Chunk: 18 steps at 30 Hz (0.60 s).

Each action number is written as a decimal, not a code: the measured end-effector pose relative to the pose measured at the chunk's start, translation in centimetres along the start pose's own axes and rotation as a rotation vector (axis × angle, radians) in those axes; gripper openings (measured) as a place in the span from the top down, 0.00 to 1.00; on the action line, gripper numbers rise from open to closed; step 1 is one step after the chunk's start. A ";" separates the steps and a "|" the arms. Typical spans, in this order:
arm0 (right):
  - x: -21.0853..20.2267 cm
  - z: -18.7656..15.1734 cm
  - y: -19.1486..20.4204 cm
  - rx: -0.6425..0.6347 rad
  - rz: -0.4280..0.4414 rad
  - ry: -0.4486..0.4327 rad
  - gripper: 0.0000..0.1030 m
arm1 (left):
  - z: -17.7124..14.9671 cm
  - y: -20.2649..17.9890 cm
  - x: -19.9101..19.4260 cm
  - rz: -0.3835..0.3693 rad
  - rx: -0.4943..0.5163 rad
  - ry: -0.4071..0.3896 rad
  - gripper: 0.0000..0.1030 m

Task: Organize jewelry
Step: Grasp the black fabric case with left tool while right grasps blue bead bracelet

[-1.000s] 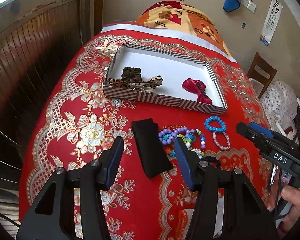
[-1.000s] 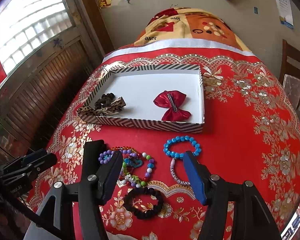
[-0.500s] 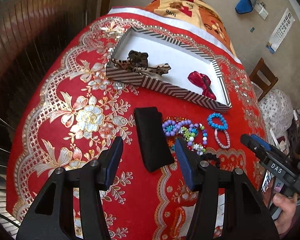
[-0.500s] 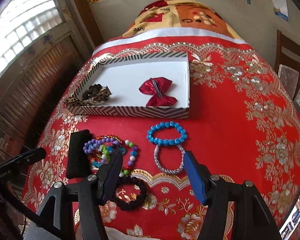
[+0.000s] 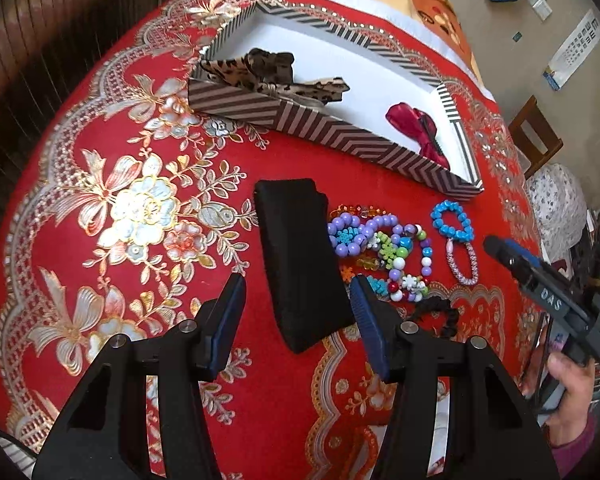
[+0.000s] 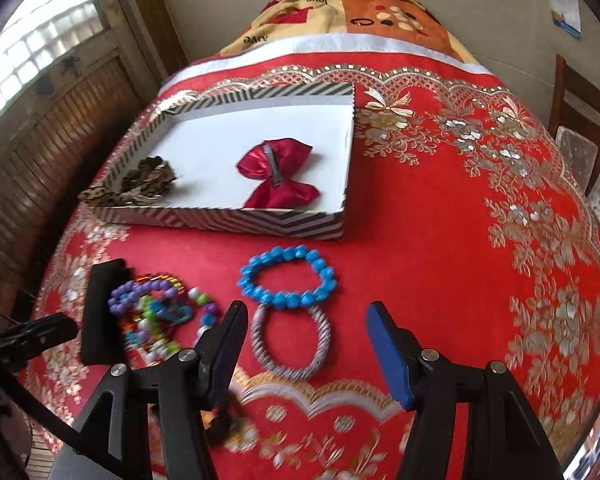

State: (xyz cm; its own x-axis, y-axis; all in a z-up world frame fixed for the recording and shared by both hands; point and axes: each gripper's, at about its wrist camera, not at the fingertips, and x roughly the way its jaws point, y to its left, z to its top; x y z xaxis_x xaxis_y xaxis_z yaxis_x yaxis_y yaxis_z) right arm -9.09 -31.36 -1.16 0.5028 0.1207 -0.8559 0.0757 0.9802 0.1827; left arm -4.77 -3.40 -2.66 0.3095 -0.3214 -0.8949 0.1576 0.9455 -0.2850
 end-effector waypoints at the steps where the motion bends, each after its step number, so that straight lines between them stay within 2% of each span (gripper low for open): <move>1: 0.4 0.3 -0.2 -0.005 -0.001 0.001 0.47 | 0.1 -0.1 0.3 0.009 0.002 0.005 0.48; 7: 3.2 1.8 -0.3 -0.064 -0.009 0.032 0.57 | 0.8 -0.8 1.8 0.038 0.023 0.024 0.48; 11: 4.4 2.0 -0.1 -0.103 -0.005 0.049 0.67 | 1.0 -1.2 2.7 0.064 0.033 0.038 0.48; 15: 5.1 2.0 0.1 -0.141 -0.011 0.045 0.72 | 1.3 -1.2 3.6 0.078 0.022 0.043 0.48; 18: 5.3 2.1 0.4 -0.177 -0.018 0.027 0.82 | 1.4 -1.1 3.6 0.073 0.026 0.027 0.49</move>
State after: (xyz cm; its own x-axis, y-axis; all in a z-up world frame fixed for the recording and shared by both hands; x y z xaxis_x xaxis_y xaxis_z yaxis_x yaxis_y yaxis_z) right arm -4.61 -30.71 -4.57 0.4793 0.1052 -0.8713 -0.0698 0.9942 0.0817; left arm -2.55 -5.62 -5.09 0.2961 -0.2500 -0.9218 0.1600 0.9645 -0.2102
